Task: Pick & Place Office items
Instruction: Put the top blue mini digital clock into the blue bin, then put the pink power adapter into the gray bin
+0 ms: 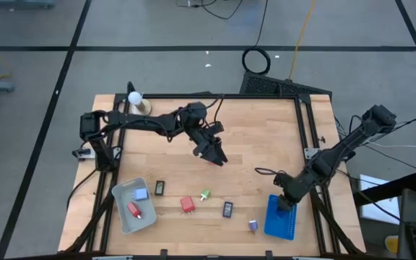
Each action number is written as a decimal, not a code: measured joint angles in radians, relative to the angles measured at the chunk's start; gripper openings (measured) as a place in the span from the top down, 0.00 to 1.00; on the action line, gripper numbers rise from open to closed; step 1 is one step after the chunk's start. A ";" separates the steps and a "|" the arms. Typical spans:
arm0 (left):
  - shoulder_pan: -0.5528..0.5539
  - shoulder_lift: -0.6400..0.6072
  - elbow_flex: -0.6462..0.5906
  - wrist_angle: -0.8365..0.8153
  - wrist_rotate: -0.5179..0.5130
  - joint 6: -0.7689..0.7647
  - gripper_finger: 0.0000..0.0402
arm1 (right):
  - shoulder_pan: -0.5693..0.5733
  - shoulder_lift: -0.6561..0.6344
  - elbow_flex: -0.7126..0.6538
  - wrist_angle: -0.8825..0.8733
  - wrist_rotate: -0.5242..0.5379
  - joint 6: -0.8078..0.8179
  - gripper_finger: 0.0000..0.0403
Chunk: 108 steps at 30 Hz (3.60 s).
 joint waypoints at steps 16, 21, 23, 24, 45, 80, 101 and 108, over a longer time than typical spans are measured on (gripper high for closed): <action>-0.054 0.000 0.000 -0.003 -0.085 0.005 0.22 | 0.000 0.007 -0.097 0.030 0.000 -0.012 0.87; -0.066 0.000 0.000 -0.004 -0.099 0.000 0.22 | 0.000 0.007 -0.097 0.089 0.015 -0.026 0.86; -0.068 0.000 0.000 -0.006 -0.106 -0.004 0.22 | 0.000 0.007 -0.097 0.125 0.041 -0.028 0.85; -0.068 0.000 0.000 -0.009 -0.106 -0.004 0.22 | 0.000 0.007 -0.097 0.143 0.057 -0.031 0.84; -0.070 0.001 0.000 -0.055 0.072 -0.138 0.22 | 0.000 -0.044 -0.097 0.277 0.101 -0.046 0.52; -0.152 -0.183 0.261 -1.246 -0.946 0.347 0.22 | -0.286 -0.253 -0.097 0.482 0.470 -0.344 0.56; -0.178 0.104 0.698 -1.639 -1.197 0.457 0.22 | -0.428 -0.258 -0.097 0.551 0.469 -0.627 0.57; -0.173 0.114 0.703 -1.619 -1.104 0.447 0.22 | -0.427 -0.299 -0.097 0.538 0.442 -1.111 0.57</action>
